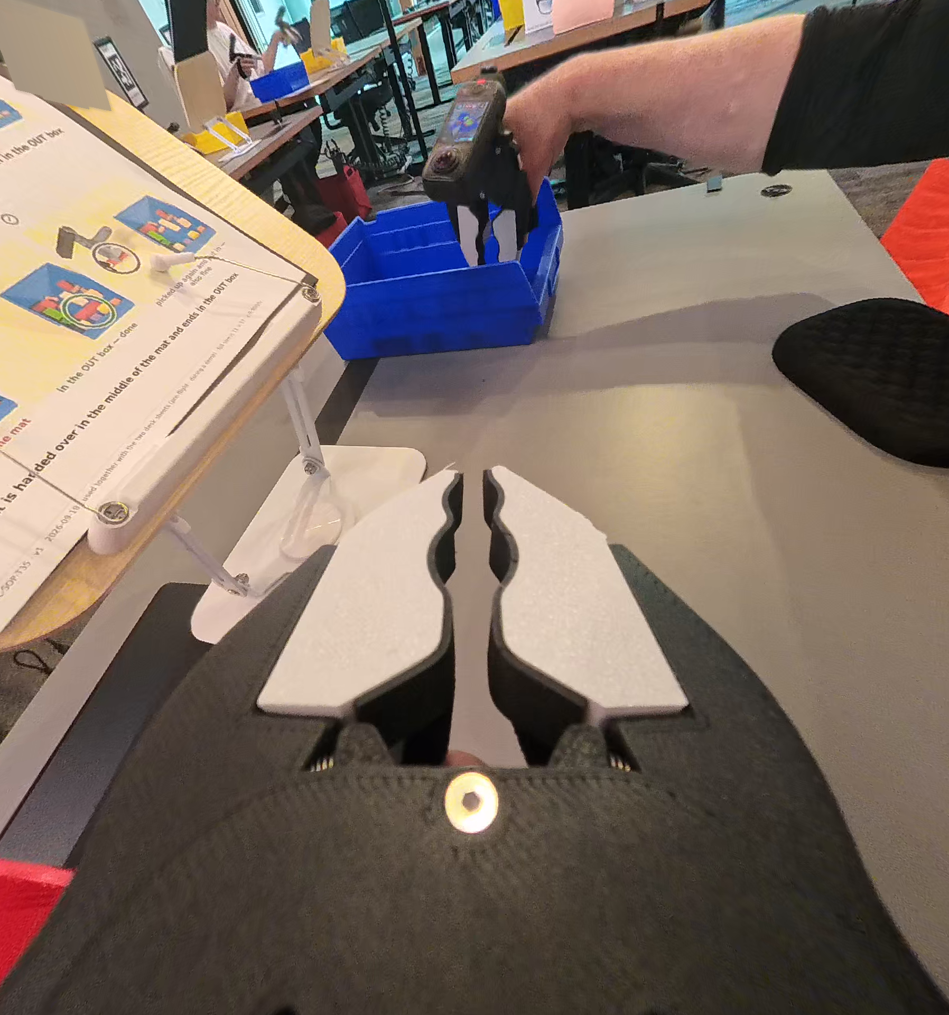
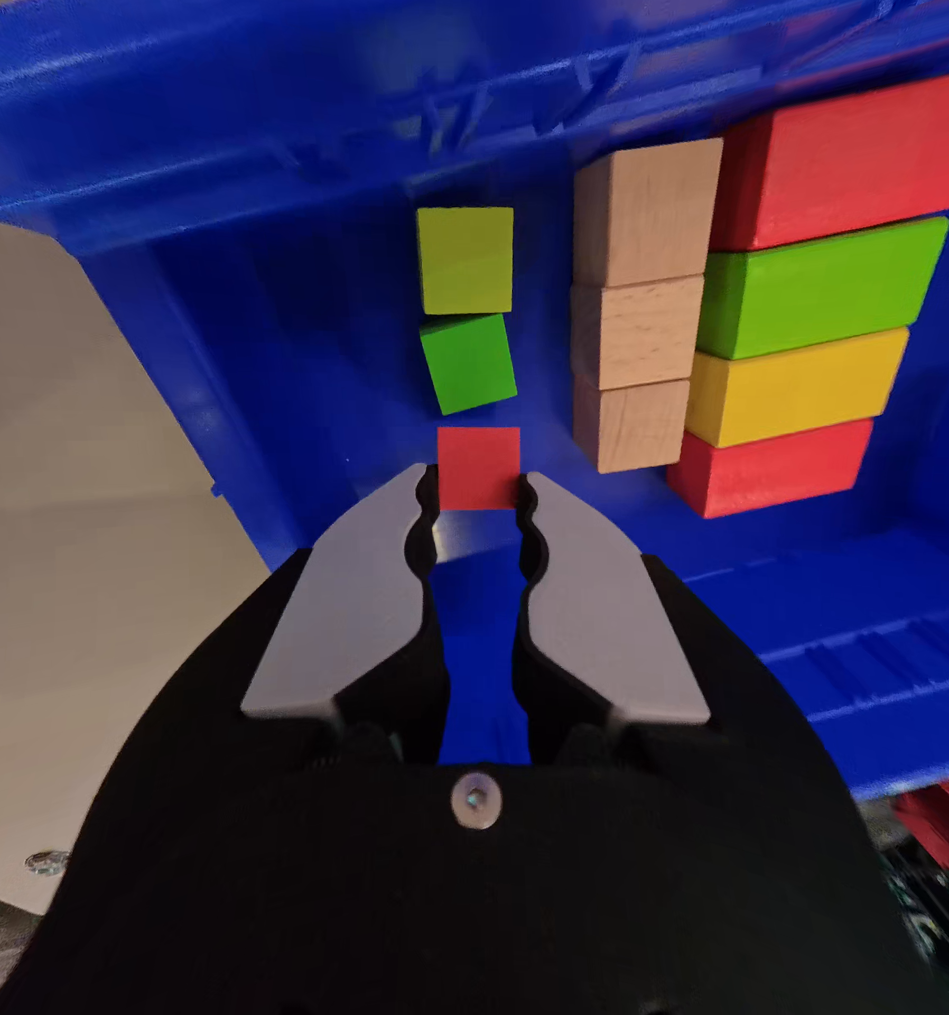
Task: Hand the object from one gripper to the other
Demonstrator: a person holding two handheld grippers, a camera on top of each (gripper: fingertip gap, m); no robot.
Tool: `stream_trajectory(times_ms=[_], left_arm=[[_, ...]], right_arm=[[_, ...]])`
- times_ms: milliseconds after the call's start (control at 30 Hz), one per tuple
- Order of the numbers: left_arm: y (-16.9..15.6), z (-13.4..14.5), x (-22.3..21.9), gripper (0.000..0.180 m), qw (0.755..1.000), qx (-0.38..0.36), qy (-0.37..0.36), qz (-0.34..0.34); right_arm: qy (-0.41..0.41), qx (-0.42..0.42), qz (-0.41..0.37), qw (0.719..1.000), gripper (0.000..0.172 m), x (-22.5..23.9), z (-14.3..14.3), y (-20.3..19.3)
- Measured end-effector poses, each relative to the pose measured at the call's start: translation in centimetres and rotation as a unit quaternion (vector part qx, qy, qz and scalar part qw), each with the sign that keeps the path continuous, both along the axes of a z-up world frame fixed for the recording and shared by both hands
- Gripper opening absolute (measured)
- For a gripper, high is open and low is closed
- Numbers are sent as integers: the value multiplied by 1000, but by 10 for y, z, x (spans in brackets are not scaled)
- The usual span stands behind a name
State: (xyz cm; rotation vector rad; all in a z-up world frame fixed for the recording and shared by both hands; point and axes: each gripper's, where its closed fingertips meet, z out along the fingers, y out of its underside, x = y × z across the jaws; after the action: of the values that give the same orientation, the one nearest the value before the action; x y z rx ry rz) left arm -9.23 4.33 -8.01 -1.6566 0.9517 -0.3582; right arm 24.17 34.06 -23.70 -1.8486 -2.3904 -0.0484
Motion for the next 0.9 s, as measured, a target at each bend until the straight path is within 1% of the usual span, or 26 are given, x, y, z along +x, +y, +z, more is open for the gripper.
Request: stream_trajectory(times_ms=[100,233,400,500,633,733,767,800,867,900], left_arm=[[3,0,1,7,1000,-1,4,0],[5,-3,5,7,1000,-5,7,-3],[7,-6,9,8,1000,-8,14,-5],[7,-6,10,8,1000,-8,16,-5],[5,-8,8,8,1000,-10,17,-1],[4,-9,3,10,1000,-13,19,4],[3,-8,1,11,1000,-14,20,8],[2,-7,-4,14,999,-14,24,15],[1,-3,-21,19,998,-11,46,41],[-1,0,-34,23,996,-7,64,60]], right_arm=[[5,-18,-2,1000,25,1,-10,3],[-38,-24,-12,999,26,13,-19,7],[-60,-20,14,998,26,7,-19,7],[-44,-36,32,998,26,-3,-17,0],[-59,-27,34,997,26,-4,-18,2],[-67,-30,24,997,27,-3,-18,1],[-72,-32,20,997,34,-1,-18,0],[-74,-32,19,997,34,0,-16,0],[-65,-28,11,997,44,-1,-11,-2],[-60,-26,6,998,40,0,-6,-3]])
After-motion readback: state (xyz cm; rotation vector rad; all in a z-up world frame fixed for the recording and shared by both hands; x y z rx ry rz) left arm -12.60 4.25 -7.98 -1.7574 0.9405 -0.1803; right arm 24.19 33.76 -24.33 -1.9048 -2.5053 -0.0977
